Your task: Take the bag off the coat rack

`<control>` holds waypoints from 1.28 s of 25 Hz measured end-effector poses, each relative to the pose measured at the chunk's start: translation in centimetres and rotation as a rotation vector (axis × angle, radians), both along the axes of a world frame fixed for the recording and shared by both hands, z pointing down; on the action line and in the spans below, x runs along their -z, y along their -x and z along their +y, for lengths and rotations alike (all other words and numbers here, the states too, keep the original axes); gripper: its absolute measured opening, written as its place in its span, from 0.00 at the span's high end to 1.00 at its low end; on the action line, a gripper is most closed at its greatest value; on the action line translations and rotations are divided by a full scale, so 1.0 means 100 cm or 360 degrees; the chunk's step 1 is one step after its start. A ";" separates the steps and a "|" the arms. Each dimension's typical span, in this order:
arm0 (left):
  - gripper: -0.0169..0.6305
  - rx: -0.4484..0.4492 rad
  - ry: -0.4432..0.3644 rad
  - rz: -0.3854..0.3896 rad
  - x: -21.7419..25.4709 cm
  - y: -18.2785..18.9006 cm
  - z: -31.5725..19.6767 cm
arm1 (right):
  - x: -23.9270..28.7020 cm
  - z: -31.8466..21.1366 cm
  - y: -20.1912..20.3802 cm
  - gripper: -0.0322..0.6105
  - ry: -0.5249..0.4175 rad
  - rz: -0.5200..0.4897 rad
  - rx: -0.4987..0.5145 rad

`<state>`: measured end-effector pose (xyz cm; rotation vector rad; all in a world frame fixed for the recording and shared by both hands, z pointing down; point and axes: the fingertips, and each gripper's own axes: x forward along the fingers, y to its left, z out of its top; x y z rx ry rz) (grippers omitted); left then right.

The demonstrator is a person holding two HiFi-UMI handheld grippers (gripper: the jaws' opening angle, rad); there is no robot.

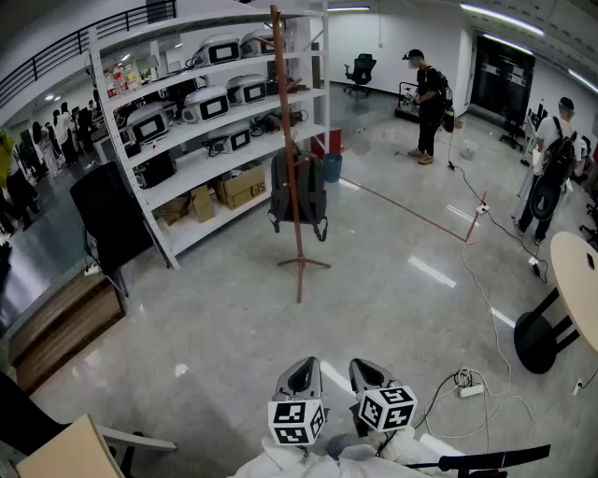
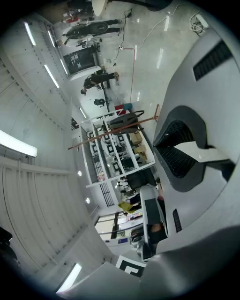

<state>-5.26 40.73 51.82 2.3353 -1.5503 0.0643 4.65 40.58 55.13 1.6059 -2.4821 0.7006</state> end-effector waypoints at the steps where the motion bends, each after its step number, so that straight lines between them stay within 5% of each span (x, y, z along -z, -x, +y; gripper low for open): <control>1: 0.97 -0.0001 -0.0003 0.0003 0.001 0.001 -0.001 | 0.000 -0.002 0.002 0.93 0.0001 0.0006 0.0006; 12: 0.97 -0.0001 0.0014 0.0021 -0.005 0.006 -0.045 | -0.004 -0.045 0.013 0.93 0.0010 0.0010 0.0040; 32: 0.97 0.0081 0.0045 0.0010 -0.005 -0.023 -0.201 | 0.002 -0.203 -0.023 0.93 -0.0009 -0.0007 0.0108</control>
